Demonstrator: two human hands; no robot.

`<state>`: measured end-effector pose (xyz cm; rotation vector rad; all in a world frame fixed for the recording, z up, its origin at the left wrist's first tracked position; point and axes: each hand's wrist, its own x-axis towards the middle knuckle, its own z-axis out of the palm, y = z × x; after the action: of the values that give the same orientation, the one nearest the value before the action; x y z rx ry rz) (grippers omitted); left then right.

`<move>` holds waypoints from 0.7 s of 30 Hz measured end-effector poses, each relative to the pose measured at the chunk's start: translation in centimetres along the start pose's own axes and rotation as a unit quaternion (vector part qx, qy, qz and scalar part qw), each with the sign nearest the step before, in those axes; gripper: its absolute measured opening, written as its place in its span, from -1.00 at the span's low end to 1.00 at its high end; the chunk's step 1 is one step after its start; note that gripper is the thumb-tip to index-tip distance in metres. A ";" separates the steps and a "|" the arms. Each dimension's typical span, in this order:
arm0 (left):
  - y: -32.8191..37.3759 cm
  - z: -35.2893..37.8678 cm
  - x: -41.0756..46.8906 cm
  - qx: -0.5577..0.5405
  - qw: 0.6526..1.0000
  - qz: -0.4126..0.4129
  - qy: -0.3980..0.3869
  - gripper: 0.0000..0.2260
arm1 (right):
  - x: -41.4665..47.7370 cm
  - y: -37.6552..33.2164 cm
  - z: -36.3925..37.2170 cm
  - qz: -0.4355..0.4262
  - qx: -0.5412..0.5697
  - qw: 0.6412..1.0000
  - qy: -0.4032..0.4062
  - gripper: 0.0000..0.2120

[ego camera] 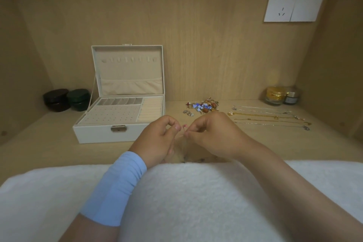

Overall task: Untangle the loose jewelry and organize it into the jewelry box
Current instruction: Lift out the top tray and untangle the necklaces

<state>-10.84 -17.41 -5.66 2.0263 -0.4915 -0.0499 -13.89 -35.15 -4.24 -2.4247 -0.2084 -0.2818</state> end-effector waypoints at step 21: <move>0.7 -1.5 3.0 0.218 0.975 0.048 0.006 -0.67 | 3.8 2.6 -2.0 0.167 0.516 0.840 0.009 -0.82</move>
<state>-7.93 -17.56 -3.76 2.4258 -0.6338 0.1417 -9.91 -38.16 -3.38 -1.3366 0.0752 -0.0022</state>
